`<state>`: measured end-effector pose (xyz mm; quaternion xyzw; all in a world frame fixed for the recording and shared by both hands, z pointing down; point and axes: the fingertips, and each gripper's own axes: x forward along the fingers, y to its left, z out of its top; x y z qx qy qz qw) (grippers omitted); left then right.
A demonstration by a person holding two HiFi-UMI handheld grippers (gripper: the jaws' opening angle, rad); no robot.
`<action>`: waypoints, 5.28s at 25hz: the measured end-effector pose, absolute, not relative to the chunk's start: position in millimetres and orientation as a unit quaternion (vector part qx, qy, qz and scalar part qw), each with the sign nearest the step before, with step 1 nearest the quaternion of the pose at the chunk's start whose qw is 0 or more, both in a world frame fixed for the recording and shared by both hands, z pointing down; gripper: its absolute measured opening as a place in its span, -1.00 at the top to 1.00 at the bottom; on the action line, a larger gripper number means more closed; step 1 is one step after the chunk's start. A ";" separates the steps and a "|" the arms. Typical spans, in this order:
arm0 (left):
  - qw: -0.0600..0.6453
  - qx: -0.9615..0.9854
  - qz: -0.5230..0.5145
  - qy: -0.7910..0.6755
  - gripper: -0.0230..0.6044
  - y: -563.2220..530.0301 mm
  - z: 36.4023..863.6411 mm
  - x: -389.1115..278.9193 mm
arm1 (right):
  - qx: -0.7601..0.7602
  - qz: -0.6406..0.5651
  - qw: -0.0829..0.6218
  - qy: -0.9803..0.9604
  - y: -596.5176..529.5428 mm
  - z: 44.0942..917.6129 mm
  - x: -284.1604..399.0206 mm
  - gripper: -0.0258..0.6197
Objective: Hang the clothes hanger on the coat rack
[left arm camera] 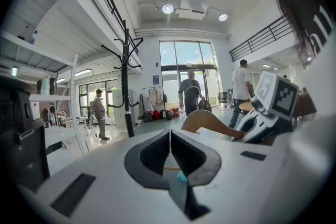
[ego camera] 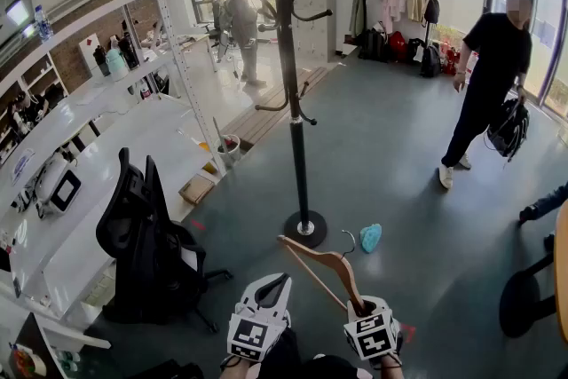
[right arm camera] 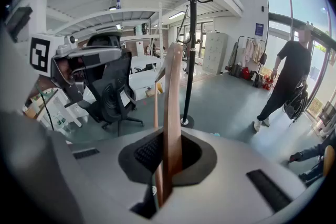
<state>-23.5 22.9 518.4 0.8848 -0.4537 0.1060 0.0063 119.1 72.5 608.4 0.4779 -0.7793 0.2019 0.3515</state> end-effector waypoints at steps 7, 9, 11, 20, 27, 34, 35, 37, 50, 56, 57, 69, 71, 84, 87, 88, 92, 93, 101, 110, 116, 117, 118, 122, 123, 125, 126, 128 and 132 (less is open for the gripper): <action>-0.012 0.895 0.109 -0.432 0.90 -44.3 502.8 -51.0 | 0.488 0.203 0.346 -0.775 7.8 599.1 84.8 0.84; -0.019 0.898 0.107 -0.426 0.90 -64.6 497.6 -60.0 | 0.494 0.201 0.342 -0.773 -16.9 594.5 73.4 0.84; -0.021 0.901 0.103 -0.422 0.90 -82.5 496.3 -68.5 | 0.498 0.199 0.341 -0.772 -39.9 590.5 63.1 0.84; -0.014 0.908 0.108 -0.406 0.90 -145.2 514.0 -108.3 | 0.517 0.196 0.344 -0.759 -124.2 595.6 21.4 0.84; 0.010 0.903 0.102 -0.417 0.90 -177.5 509.4 -113.9 | 0.508 0.187 0.364 -0.758 -181.2 584.9 18.7 0.84; 0.015 0.887 0.099 -0.451 0.90 -213.4 513.2 -115.5 | 0.483 0.161 0.384 -0.770 -252.5 592.2 20.4 0.84; 0.015 0.883 0.097 -0.458 0.90 -219.6 510.9 -114.7 | 0.477 0.159 0.389 -0.772 -261.7 591.5 20.7 0.84; 0.016 0.876 0.092 -0.473 0.90 -233.4 507.3 -114.4 | 0.467 0.153 0.398 -0.774 -282.6 592.5 20.0 0.84; 0.024 0.841 0.090 -0.533 0.90 -284.5 508.8 -114.3 | 0.445 0.144 0.421 -0.777 -418.4 601.1 -4.3 0.84; 0.024 0.830 0.096 -0.549 0.90 -292.0 510.6 -124.2 | 0.433 0.162 0.429 -0.776 -454.7 616.4 -17.8 0.84; 0.024 0.828 0.097 -0.551 0.90 -292.9 510.6 -126.9 | 0.432 0.168 0.430 -0.775 -458.1 619.6 -19.1 0.84; 0.031 0.820 0.109 -0.561 0.90 -299.0 516.4 -143.6 | 0.421 0.208 0.421 -0.776 -463.1 655.4 -28.3 0.84; 0.032 0.821 0.108 -0.560 0.90 -297.8 516.5 -144.7 | 0.419 0.235 0.402 -0.780 -462.3 654.6 -31.5 0.84; 0.027 0.831 0.104 -0.546 0.90 -286.7 515.3 -150.2 | 0.449 0.200 0.323 -0.809 -423.8 594.0 -34.2 0.60; 0.028 0.837 0.103 -0.537 0.90 -279.8 514.7 -149.6 | 0.447 0.195 0.303 -0.818 -396.3 580.3 -35.4 0.60; 0.028 0.839 0.103 -0.534 0.90 -277.0 514.5 -148.8 | 0.448 0.193 0.300 -0.820 -385.8 577.2 -34.5 0.60; 0.028 0.851 0.101 -0.515 0.90 -261.3 514.9 -143.8 | 0.457 0.201 0.289 -0.817 -336.8 574.1 -24.9 0.61; 0.028 0.854 0.101 -0.509 0.90 -256.5 515.4 -142.5 | 0.457 0.208 0.284 -0.817 -323.5 574.9 -23.7 0.61; 0.028 0.887 0.112 -0.447 0.90 -210.7 529.4 -128.2 | 0.484 0.243 0.259 -0.800 -229.8 588.1 -16.8 0.61; 0.045 0.910 0.108 -0.398 0.90 -158.2 543.1 -107.7 | 0.506 0.275 0.254 -0.777 -144.4 603.4 -7.2 0.61; 0.029 0.910 0.106 -0.401 0.90 -138.1 531.8 -92.3 | 0.505 0.260 0.252 -0.784 -128.0 594.7 5.7 0.61; 0.027 0.908 0.105 -0.404 0.90 -135.7 529.6 -88.3 | 0.501 0.256 0.251 -0.788 -126.7 592.0 8.3 0.61; 0.025 0.906 0.104 -0.409 0.90 -133.7 527.0 -83.8 | 0.497 0.252 0.251 -0.792 -125.5 589.2 11.5 0.61; 0.026 0.896 0.093 -0.434 0.90 -124.9 515.2 -61.7 | 0.474 0.237 0.259 -0.807 -115.7 579.1 28.0 0.61; 0.027 0.894 0.089 -0.439 0.90 -121.6 512.7 -54.8 | 0.467 0.233 0.262 -0.812 -111.1 576.8 32.7 0.61; 0.030 0.890 0.086 -0.446 0.90 -113.5 510.2 -39.1 | 0.454 0.226 0.269 -0.819 -100.4 573.7 43.4 0.61; 0.032 0.889 0.086 -0.449 0.90 -108.4 510.5 -30.7 | 0.450 0.225 0.272 -0.821 -94.2 573.3 49.5 0.61; 0.034 0.886 0.086 -0.455 0.90 -97.1 513.2 -13.9 | 0.442 0.223 0.276 -0.824 -80.8 574.8 63.9 0.62; 0.048 0.879 0.092 -0.466 0.90 -73.0 521.7 17.9 | 0.431 0.224 0.281 -0.828 -58.5 579.5 95.5 0.63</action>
